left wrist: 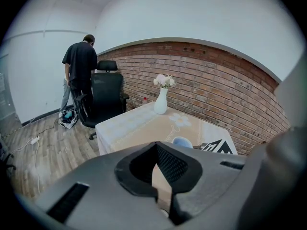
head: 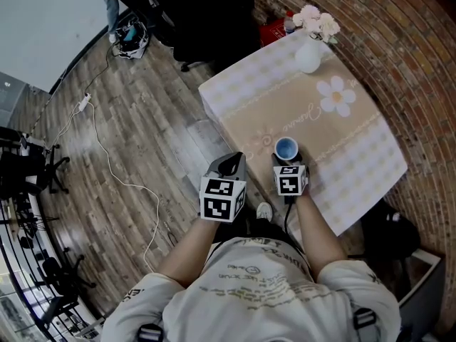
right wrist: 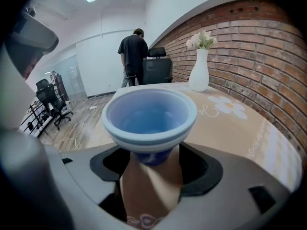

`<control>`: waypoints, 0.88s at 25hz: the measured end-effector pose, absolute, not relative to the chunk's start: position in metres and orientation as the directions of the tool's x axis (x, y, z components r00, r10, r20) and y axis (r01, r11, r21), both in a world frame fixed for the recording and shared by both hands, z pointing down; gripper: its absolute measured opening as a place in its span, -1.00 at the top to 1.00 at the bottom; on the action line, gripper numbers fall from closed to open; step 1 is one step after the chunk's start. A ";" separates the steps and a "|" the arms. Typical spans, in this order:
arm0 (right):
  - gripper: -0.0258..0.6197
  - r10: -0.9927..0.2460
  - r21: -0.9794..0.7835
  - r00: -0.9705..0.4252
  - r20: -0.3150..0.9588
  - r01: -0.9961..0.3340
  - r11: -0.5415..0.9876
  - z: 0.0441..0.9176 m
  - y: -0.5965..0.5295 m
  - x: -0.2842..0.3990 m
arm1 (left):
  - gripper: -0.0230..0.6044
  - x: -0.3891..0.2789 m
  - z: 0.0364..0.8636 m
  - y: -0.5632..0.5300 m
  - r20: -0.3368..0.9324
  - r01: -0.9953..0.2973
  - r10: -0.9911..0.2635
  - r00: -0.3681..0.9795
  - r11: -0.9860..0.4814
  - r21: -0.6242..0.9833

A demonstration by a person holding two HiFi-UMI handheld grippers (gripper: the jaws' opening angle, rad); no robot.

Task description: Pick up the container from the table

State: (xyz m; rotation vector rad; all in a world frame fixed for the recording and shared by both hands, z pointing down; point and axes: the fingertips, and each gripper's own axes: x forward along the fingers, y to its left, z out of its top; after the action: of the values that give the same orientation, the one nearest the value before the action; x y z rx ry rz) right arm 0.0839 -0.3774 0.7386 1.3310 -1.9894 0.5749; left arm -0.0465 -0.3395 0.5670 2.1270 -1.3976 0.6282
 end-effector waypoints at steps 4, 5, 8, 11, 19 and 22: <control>0.14 -0.643 0.015 -0.254 0.723 -0.924 0.381 0.735 -0.379 0.083 | 0.92 -0.049 0.567 -0.341 0.632 -0.928 -0.687 0.359 -0.334 0.165; 0.14 -0.643 0.013 -0.254 0.723 -0.925 0.380 0.735 -0.379 0.083 | 0.92 -0.049 0.566 -0.342 0.632 -0.927 -0.686 0.361 -0.336 0.165; 0.15 -0.651 0.013 -0.250 0.717 -0.928 0.371 0.733 -0.379 0.085 | 0.92 -0.046 0.566 -0.343 0.632 -0.923 -0.681 0.371 -0.348 0.166; 0.15 -0.668 0.013 -0.245 0.702 -0.934 0.357 0.730 -0.381 0.088 | 0.92 -0.043 0.564 -0.347 0.627 -0.918 -0.679 0.381 -0.360 0.168; 0.15 -0.702 0.027 -0.244 0.668 -0.936 0.351 0.713 -0.379 0.086 | 0.92 -0.039 0.556 -0.355 0.605 -0.902 -0.679 0.415 -0.394 0.176; 0.15 -0.719 0.041 -0.250 0.649 -0.931 0.362 0.694 -0.378 0.082 | 0.92 -0.036 0.551 -0.359 0.592 -0.894 -0.681 0.431 -0.409 0.181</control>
State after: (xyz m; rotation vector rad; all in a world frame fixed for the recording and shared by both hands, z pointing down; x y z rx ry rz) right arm 0.0817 -0.3780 0.6942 1.4242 -2.0478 0.4771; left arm -0.0361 -0.3589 0.5513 2.2134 -1.3283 0.5995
